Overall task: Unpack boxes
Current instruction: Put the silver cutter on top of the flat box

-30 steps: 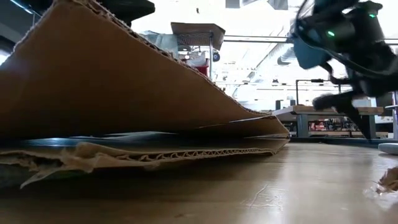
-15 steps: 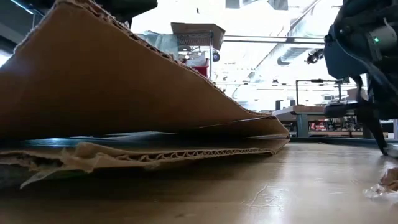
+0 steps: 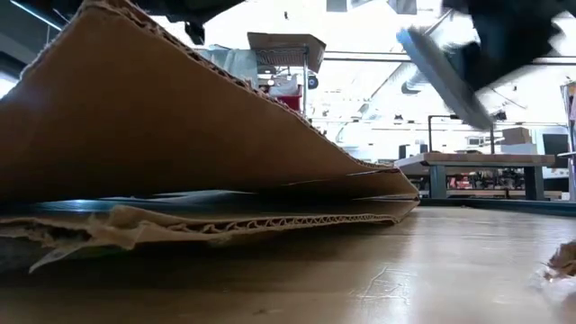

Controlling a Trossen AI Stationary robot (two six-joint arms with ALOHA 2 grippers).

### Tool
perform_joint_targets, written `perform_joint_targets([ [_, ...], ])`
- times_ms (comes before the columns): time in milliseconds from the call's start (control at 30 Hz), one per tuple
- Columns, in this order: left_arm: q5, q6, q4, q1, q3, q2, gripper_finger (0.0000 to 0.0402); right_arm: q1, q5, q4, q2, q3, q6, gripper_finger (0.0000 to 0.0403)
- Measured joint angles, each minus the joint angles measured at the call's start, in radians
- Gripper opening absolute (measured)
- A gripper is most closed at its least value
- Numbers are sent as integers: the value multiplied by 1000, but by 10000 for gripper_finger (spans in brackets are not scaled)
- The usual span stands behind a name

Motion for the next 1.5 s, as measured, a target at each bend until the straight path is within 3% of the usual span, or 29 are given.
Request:
perform_joint_targets([
  [133,-29,3,162,11,12,115,5,-1,271,255,-101,-2,-27,102],
  [233,53,19,262,26,57,218,33,-17,459,427,-111,-2,-78,102],
  [300,86,42,318,33,116,289,62,-39,525,509,-88,-2,-115,102],
  [467,42,158,318,58,301,462,147,-98,585,732,20,-2,-238,102],
  [600,-89,199,325,78,425,539,206,-126,586,821,99,-2,-265,102],
  [767,-162,222,314,79,477,572,237,-132,609,861,142,-1,-241,102],
  [933,-203,212,294,78,489,571,218,-132,604,879,153,1,-233,102],
  [1233,-156,136,271,112,488,572,67,-129,613,886,174,0,-194,101],
  [1400,-96,112,177,117,487,536,59,-120,582,850,178,0,-172,97],
  [1500,-6,63,77,132,487,485,59,-105,558,810,173,1,-184,158],
])
